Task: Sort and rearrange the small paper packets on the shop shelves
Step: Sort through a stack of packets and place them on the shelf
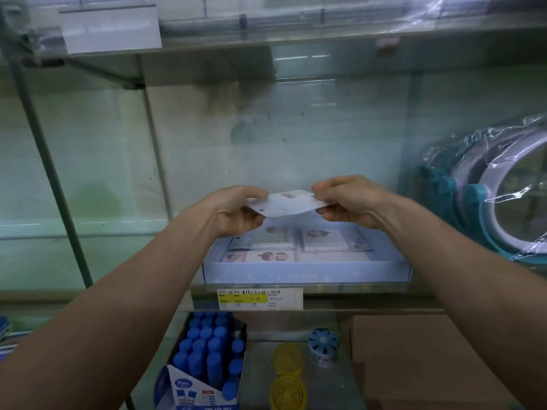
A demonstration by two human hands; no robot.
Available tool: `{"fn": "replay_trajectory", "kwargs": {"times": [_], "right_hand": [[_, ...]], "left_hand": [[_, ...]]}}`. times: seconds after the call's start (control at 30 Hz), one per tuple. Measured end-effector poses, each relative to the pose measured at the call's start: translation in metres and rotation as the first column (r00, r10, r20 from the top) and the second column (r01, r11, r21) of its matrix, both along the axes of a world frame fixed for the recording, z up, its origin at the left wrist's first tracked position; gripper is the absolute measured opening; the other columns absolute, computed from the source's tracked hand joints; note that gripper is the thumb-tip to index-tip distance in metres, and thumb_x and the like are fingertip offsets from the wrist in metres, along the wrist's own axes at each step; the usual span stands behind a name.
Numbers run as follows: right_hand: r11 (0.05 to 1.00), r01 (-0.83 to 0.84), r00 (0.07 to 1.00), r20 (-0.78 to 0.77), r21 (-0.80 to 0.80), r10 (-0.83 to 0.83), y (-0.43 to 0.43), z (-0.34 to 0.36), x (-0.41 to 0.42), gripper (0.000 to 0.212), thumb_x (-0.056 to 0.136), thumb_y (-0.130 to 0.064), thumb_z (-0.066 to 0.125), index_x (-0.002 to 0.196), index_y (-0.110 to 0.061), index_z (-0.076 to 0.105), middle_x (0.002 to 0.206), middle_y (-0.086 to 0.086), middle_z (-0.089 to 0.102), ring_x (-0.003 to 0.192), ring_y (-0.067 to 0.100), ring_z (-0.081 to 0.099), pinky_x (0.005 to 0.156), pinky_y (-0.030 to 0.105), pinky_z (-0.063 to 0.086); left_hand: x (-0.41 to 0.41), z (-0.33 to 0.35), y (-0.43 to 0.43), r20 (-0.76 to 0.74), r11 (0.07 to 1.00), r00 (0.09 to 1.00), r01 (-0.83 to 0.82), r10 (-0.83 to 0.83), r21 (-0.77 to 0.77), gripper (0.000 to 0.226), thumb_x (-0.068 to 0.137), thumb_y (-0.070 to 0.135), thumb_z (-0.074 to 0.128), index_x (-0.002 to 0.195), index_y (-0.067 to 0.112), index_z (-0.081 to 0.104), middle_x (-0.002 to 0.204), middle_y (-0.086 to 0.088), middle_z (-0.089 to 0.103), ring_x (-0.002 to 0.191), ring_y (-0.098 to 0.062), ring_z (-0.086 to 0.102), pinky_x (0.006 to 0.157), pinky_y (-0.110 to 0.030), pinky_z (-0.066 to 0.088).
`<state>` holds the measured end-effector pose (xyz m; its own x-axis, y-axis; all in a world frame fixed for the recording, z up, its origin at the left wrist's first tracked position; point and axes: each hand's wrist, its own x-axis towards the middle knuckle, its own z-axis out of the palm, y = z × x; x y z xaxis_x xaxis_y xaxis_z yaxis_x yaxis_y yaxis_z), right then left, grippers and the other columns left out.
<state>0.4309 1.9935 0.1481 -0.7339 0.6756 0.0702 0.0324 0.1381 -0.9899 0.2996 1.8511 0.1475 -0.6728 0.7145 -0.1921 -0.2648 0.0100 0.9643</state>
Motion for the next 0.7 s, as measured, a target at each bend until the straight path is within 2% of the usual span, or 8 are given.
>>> {"fn": "replay_trajectory", "kwargs": {"times": [0.07, 0.1, 0.17, 0.23, 0.33, 0.43, 0.53, 0.7], "right_hand": [[0.998, 0.032, 0.999, -0.014, -0.051, -0.033, 0.005, -0.006, -0.003, 0.019, 0.089, -0.001, 0.062, 0.107, 0.001, 0.064, 0.079, 0.012, 0.063, 0.041, 0.009, 0.062, 0.043, 0.018, 0.054], [0.997, 0.034, 0.999, -0.009, -0.065, -0.035, 0.006, -0.008, -0.005, 0.015, 0.089, -0.001, 0.062, 0.103, 0.002, 0.064, 0.081, 0.015, 0.064, 0.041, 0.009, 0.063, 0.045, 0.019, 0.055], [0.997, 0.018, 1.000, 0.020, -0.081, -0.016, 0.004, -0.013, -0.010, 0.013, 0.090, 0.000, 0.060, 0.102, 0.006, 0.062, 0.083, 0.018, 0.064, 0.044, 0.012, 0.064, 0.048, 0.021, 0.056], [0.997, 0.002, 0.999, 0.048, -0.081, 0.001, -0.002, -0.016, -0.016, 0.019, 0.090, 0.002, 0.058, 0.108, 0.009, 0.060, 0.087, 0.019, 0.064, 0.053, 0.017, 0.064, 0.048, 0.021, 0.055], [0.999, -0.030, 0.992, 0.124, -0.037, 0.035, -0.013, -0.019, -0.028, 0.023, 0.090, 0.003, 0.057, 0.112, 0.011, 0.058, 0.081, 0.017, 0.064, 0.056, 0.018, 0.064, 0.050, 0.022, 0.056], [0.993, -0.098, 0.963, 0.260, 0.062, 0.079, -0.022, -0.022, -0.037, 0.028, 0.090, 0.003, 0.053, 0.117, 0.010, 0.057, 0.090, 0.018, 0.065, 0.062, 0.019, 0.065, 0.054, 0.024, 0.056], [0.938, -0.183, 0.893, 0.448, 0.296, 0.033, -0.025, -0.022, -0.035, 0.029, 0.093, -0.005, 0.050, 0.120, -0.003, 0.063, 0.101, 0.012, 0.063, 0.088, 0.019, 0.061, 0.073, 0.026, 0.050], [0.894, -0.179, 0.877, 0.479, 0.411, -0.044, -0.015, -0.018, -0.027, 0.032, 0.095, 0.000, 0.046, 0.118, -0.011, 0.065, 0.108, 0.003, 0.057, 0.100, 0.018, 0.056, 0.078, 0.025, 0.049]], "left_hand": [[-0.001, 0.001, -0.002, -0.034, 0.998, 0.998, -0.060, 0.060, 0.002, 0.011, 0.091, 0.008, 0.059, 0.102, 0.006, 0.056, 0.102, -0.017, 0.059, 0.072, -0.022, 0.056, 0.048, -0.021, 0.052], [-0.003, 0.000, -0.002, -0.168, 0.993, 0.981, -0.106, 0.096, -0.055, 0.023, 0.090, 0.010, 0.062, 0.112, 0.007, 0.056, 0.116, -0.016, 0.057, 0.084, -0.024, 0.058, 0.060, -0.025, 0.055], [-0.007, -0.004, -0.002, -0.556, 0.958, 0.825, -0.229, 0.097, -0.173, 0.043, 0.088, 0.014, 0.065, 0.129, 0.010, 0.053, 0.135, -0.008, 0.050, 0.110, -0.022, 0.052, 0.083, -0.028, 0.045], [-0.005, -0.005, 0.000, -0.734, 0.953, 0.679, -0.227, 0.007, -0.201, 0.046, 0.088, 0.017, 0.066, 0.132, 0.012, 0.054, 0.136, -0.005, 0.051, 0.110, -0.015, 0.047, 0.086, -0.024, 0.034], [-0.001, -0.007, 0.004, -0.781, 0.933, 0.600, -0.151, -0.177, -0.327, 0.044, 0.086, 0.018, 0.068, 0.128, 0.011, 0.059, 0.132, -0.006, 0.055, 0.105, -0.014, 0.050, 0.086, -0.022, 0.036], [0.000, -0.014, 0.008, -0.806, 0.863, 0.481, -0.175, -0.344, -0.473, 0.051, 0.085, 0.023, 0.068, 0.134, 0.015, 0.054, 0.138, -0.006, 0.051, 0.118, -0.019, 0.051, 0.089, -0.021, 0.035], [-0.004, -0.024, 0.009, -0.795, 0.800, 0.420, -0.221, -0.438, -0.557, 0.052, 0.085, 0.022, 0.066, 0.135, 0.021, 0.052, 0.140, -0.004, 0.049, 0.120, -0.020, 0.051, 0.094, -0.022, 0.038], [-0.010, -0.034, 0.012, -0.776, 0.702, 0.300, -0.332, -0.555, -0.630, 0.047, 0.086, 0.021, 0.064, 0.131, 0.026, 0.056, 0.130, -0.004, 0.056, 0.108, -0.023, 0.057, 0.091, -0.029, 0.046]]}}
